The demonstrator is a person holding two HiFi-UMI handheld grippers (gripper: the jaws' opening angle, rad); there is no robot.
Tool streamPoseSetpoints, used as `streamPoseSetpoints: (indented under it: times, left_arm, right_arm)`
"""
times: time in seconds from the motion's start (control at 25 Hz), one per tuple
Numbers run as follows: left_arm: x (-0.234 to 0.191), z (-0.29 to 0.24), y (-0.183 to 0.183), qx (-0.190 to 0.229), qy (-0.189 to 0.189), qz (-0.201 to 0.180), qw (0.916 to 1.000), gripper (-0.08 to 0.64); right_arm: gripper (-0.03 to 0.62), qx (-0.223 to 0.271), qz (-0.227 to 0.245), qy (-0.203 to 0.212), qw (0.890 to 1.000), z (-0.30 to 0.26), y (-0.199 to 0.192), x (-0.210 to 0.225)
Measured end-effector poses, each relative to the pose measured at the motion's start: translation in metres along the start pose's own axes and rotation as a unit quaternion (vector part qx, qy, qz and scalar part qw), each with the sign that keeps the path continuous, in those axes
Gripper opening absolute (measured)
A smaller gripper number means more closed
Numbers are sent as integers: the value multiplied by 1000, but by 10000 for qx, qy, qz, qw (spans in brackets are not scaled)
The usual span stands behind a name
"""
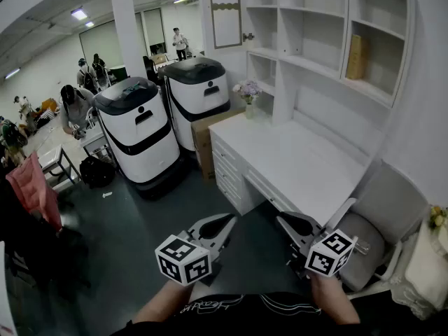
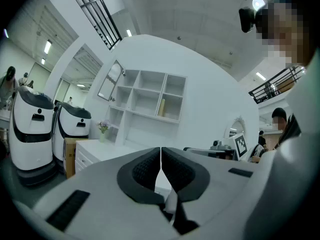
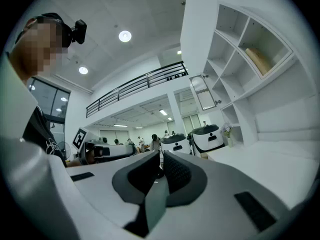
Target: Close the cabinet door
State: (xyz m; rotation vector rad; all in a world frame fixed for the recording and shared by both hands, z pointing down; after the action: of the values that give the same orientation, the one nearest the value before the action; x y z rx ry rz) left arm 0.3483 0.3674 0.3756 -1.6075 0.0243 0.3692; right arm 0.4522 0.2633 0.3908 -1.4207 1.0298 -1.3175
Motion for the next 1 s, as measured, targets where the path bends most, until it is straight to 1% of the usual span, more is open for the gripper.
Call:
streamPoseSetpoints:
  times: [0.32,0.48,0.72,0.84,1.0]
  left_arm:
    - [-35,18,-5,64,38,197,9998,26]
    - [-55,28,-10,102,15,340,9994,26]
    - [-87,45,-8,205,47,352,9992,26]
    - [-105,45,-6,250,88,430,9987,26]
    - [-127,32,-1,219,93,349,9991,26]
  right_arm:
    - [55,-140,-51,-6,9999,-35,-15,-10]
    - [55,-246,-120,-47,9996,-58,-30,-17]
    - [57,-246,-167,14,9996,-88,-34,-26]
    - [57,-280,-145,-9,9995,-103,-33,-21]
    - [57,-225,-160,44,9996,-128,-25,-4]
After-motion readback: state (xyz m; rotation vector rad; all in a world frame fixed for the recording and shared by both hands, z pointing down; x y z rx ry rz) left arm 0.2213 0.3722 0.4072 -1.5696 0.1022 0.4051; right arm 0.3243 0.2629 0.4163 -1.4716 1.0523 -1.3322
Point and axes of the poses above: the fingertips, and each gripper's own axes: z backward along the fingers, x to its right, y out of its top, the point moved 3 cm from there along z, backward along the fingers, and after that the axes turned 7 degrees about -y, right-handed, at the moved point
